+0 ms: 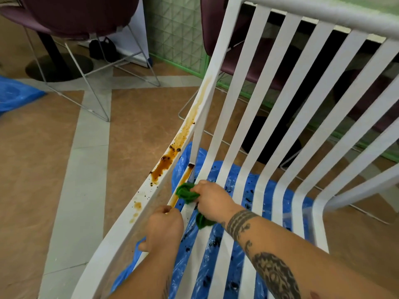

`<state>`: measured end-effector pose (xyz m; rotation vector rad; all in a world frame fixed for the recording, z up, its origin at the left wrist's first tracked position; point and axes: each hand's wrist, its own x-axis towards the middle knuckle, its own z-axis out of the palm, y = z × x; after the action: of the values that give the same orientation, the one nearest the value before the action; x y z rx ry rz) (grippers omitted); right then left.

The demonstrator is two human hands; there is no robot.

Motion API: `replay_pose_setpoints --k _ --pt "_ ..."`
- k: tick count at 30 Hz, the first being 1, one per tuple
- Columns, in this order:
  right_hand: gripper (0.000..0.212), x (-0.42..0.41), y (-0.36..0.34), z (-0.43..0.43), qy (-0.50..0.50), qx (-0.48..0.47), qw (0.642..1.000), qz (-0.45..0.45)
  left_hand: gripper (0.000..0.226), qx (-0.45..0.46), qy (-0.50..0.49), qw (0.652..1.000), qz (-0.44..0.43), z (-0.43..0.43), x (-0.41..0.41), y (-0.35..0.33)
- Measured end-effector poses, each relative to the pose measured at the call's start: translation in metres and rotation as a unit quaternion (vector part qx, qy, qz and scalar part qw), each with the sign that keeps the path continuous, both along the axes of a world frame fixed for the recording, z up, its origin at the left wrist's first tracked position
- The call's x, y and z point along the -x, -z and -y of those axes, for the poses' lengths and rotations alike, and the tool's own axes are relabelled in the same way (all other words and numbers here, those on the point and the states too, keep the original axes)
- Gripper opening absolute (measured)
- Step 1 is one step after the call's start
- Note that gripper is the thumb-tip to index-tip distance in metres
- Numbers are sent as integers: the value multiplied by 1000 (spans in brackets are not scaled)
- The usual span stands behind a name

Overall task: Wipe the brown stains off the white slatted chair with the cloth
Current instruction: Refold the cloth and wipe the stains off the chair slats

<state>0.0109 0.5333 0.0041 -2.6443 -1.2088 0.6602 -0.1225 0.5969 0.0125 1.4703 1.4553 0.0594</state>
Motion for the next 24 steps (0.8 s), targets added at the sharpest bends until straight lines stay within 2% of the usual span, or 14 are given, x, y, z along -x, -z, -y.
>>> replay_pose_setpoints --k 3,6,9,13,15,18,21,24 --pt "41 3 -2 4 -46 14 999 5 38 -18 1 999 32 -1 -6 -5" --pt "42 -8 1 0 -36 32 996 75 45 -21 14 999 26 -1 -11 -7" --pt "44 -29 6 -4 46 19 995 90 28 -7 28 999 20 1 -9 -2" --pt "42 -51 8 -11 108 -1 992 68 39 -3 11 1000 19 -2 -5 -2" --pt "41 -46 11 -8 113 -8 992 50 32 5 5 1000 18 -3 -2 2" --pt "37 -33 11 -1 101 -20 995 16 50 3 -25 1000 15 -6 -1 12" --pt "29 -13 3 4 84 -29 996 -22 44 7 -28 999 24 -3 -1 13" --pt "23 7 -11 12 104 -33 988 -111 36 -3 -38 999 29 3 3 -3"
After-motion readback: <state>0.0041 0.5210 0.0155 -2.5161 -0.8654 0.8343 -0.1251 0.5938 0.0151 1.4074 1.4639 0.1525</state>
